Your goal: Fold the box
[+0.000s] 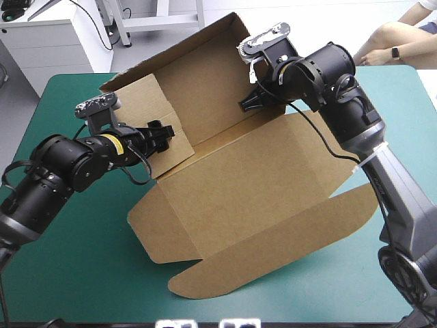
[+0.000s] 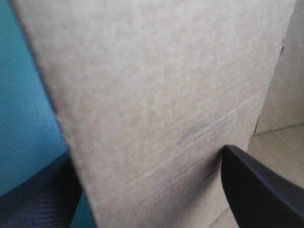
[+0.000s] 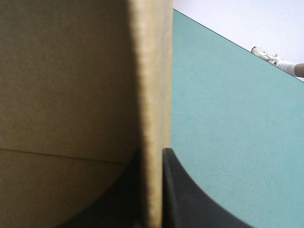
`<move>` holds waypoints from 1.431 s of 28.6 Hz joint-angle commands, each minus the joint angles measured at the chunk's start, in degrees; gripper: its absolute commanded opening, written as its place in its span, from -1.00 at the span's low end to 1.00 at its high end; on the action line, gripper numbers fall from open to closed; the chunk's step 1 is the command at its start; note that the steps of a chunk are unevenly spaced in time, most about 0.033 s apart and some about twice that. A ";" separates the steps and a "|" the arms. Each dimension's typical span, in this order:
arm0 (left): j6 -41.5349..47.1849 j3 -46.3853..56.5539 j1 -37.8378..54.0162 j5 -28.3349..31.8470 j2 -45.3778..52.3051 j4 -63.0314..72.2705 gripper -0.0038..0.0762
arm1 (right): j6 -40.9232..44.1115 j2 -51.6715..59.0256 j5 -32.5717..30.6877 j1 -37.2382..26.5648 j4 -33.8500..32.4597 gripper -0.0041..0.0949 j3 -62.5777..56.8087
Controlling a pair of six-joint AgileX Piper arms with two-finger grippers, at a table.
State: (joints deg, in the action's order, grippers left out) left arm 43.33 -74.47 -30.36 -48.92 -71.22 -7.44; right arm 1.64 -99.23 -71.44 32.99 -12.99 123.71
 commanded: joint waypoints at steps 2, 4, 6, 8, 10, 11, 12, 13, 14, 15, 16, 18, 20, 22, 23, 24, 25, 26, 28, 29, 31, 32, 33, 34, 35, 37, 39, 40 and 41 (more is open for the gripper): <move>11.80 -0.15 -0.07 8.33 -1.45 -10.35 0.51 | 1.21 3.01 2.58 0.20 1.16 -0.95 2.24; 16.28 -0.15 -0.07 12.20 -1.98 -13.65 0.51 | 1.21 3.01 1.99 0.20 1.04 -0.95 2.24; 16.62 -0.15 -0.07 14.70 -2.34 -14.03 0.51 | 1.21 3.01 1.60 0.20 0.78 -0.95 2.24; 16.48 -0.15 -0.07 14.90 -3.08 -15.21 0.51 | 1.21 3.01 1.32 0.20 0.78 -0.95 2.24; 16.48 -0.15 -0.07 14.65 -3.90 -17.20 0.51 | 1.21 3.01 1.20 0.20 1.04 -0.95 2.24; 16.48 -0.15 -0.07 14.49 -4.25 -18.22 0.51 | 1.30 3.01 1.06 0.20 1.05 -0.95 2.24; 16.48 -0.15 -0.07 14.59 -4.23 -19.15 0.51 | 1.30 3.01 1.02 0.20 1.05 -0.95 2.24; 16.48 -0.15 -0.07 14.60 -4.38 -19.70 0.51 | 1.30 3.01 0.90 0.20 0.93 -0.95 2.24; 16.48 -0.15 -0.07 14.68 -4.50 -20.64 0.51 | 1.30 3.01 0.90 0.20 0.76 -0.95 2.24; 16.48 -0.15 -0.07 14.68 -4.73 -21.57 0.51 | 1.30 3.01 0.90 0.20 0.69 -0.95 2.24; 16.48 -0.15 -0.07 14.41 -4.86 -22.04 0.51 | 1.30 3.01 0.90 0.20 0.70 -0.95 2.24; 16.48 -0.15 -0.07 13.86 -5.27 -22.44 0.51 | 1.56 3.01 0.90 0.20 0.70 -0.95 2.24; 16.59 -0.15 -0.07 13.86 -5.49 -22.33 0.48 | 1.49 3.01 0.90 0.20 0.70 -0.95 2.24; 16.59 -0.15 -0.07 13.61 -5.49 -21.78 0.24 | 1.49 3.01 0.90 0.20 0.70 -0.95 2.24; 16.59 -0.15 -0.07 13.35 -5.49 -21.25 0.05 | 1.49 3.01 0.90 0.20 0.70 -0.95 2.24; 16.49 -0.15 -0.07 13.35 -5.49 -20.61 -0.29 | 1.49 3.01 0.90 0.20 0.50 -0.95 2.24; 16.33 -0.15 -0.07 13.35 -5.49 -20.47 -0.70 | 1.49 3.01 0.90 0.20 0.31 -0.95 2.24; 15.40 -0.15 -0.07 13.48 -5.49 -20.47 -0.91 | 1.49 3.01 0.90 0.20 0.31 -0.95 2.24; 14.63 -0.15 -0.07 13.60 -5.38 -20.47 -0.88 | 1.49 3.01 0.90 0.20 0.31 -0.95 2.24; 14.56 -0.15 -0.07 13.38 -5.38 -20.47 -0.91 | 1.49 3.01 0.90 0.20 0.31 -0.95 2.24; 11.11 -0.15 -0.07 13.40 -5.38 -19.38 -0.92 | 1.83 3.01 0.85 0.20 -0.28 -0.95 2.24; 9.03 -0.15 -0.07 12.78 -5.38 -18.51 -0.92 | 1.98 3.01 0.75 0.20 -0.43 -0.95 2.24; 6.70 -0.47 -0.07 11.37 -5.38 -17.28 -0.92 | 2.29 3.01 0.70 0.20 -0.71 -0.95 2.24; 5.34 -1.10 -0.07 9.42 -5.53 -16.88 -0.92 | 2.79 3.01 0.61 0.20 -1.28 -0.95 2.12; 4.56 -1.63 -0.07 8.02 -5.64 -16.88 -0.92 | 3.58 3.01 0.61 0.20 -2.11 -0.95 2.12; 3.37 -3.92 -0.07 5.04 -5.64 -17.09 -0.92 | 4.82 3.01 0.48 -0.35 -3.05 -0.96 2.12; 0.49 -6.75 -0.07 2.87 -5.75 -16.82 -0.92 | 5.35 2.88 -0.24 -1.84 -1.65 -0.96 2.00; -1.43 -8.12 -0.07 1.66 -6.07 -16.03 -0.92 | 6.01 2.57 -0.24 -2.64 -1.14 -0.96 2.00; -5.68 -11.99 -0.07 -2.42 -7.30 -14.53 -0.92 | 7.57 1.81 -0.24 -5.18 -0.09 -0.96 2.00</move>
State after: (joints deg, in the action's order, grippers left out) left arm 46.32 -81.05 -30.08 -47.88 -78.95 -22.63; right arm 7.96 -99.68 -71.61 31.01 -11.54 123.76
